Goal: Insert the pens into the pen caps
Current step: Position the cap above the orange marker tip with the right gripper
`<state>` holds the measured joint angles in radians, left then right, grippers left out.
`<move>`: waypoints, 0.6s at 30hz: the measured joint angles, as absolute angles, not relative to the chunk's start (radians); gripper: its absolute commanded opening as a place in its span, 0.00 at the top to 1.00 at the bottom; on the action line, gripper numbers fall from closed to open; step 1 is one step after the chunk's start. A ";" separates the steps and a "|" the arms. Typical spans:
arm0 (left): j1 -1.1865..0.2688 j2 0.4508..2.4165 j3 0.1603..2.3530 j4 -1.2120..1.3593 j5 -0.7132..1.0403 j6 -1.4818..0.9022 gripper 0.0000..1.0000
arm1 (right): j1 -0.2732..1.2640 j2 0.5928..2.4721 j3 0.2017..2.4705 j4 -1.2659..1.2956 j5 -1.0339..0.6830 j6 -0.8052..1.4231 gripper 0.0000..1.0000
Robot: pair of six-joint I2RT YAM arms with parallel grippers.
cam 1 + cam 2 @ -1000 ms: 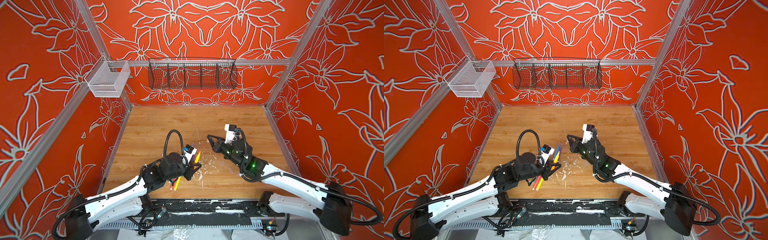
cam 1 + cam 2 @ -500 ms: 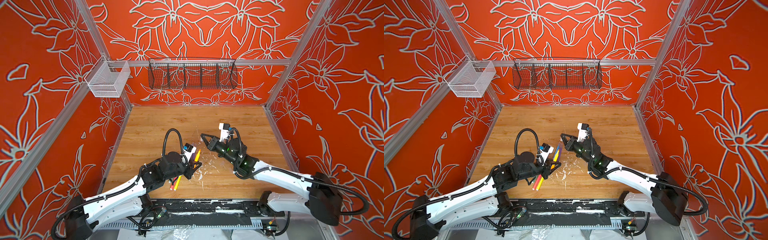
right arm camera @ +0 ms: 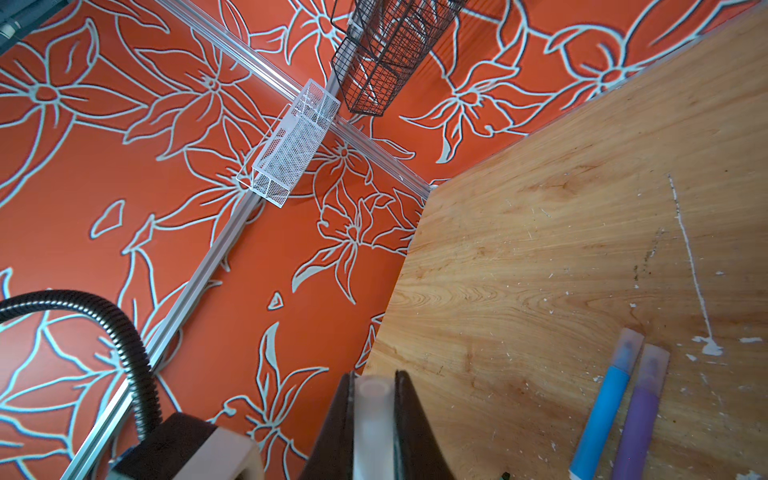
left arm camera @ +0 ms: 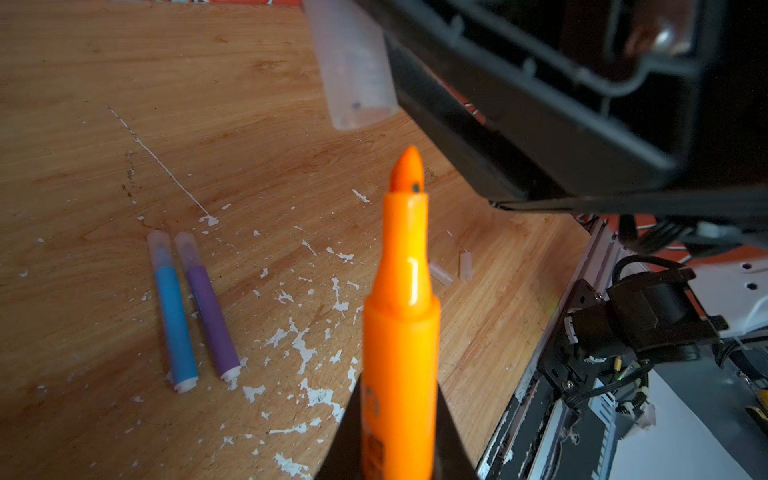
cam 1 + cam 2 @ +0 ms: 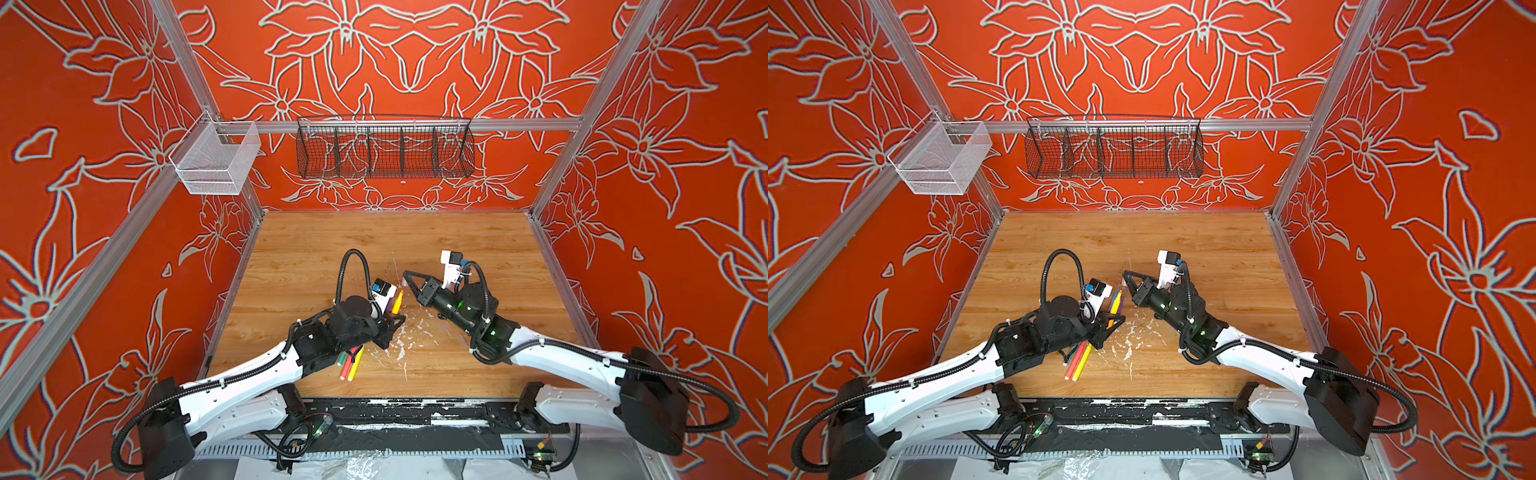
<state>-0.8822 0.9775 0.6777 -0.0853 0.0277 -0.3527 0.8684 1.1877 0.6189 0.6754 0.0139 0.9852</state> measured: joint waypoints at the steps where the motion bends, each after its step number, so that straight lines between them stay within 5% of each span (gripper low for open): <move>1: -0.882 0.978 0.682 -0.085 0.027 -0.352 1.00 | 0.871 1.185 0.619 0.679 0.014 0.985 1.00; 18: -0.877 0.978 0.688 -0.086 0.035 -0.352 1.00 | 0.894 1.153 0.614 0.684 0.014 0.967 1.00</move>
<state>-0.8768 0.9783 0.6884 -0.0856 0.0349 -0.3519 0.8940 1.1534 0.6140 0.6842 0.0135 0.9672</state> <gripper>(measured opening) 0.151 0.160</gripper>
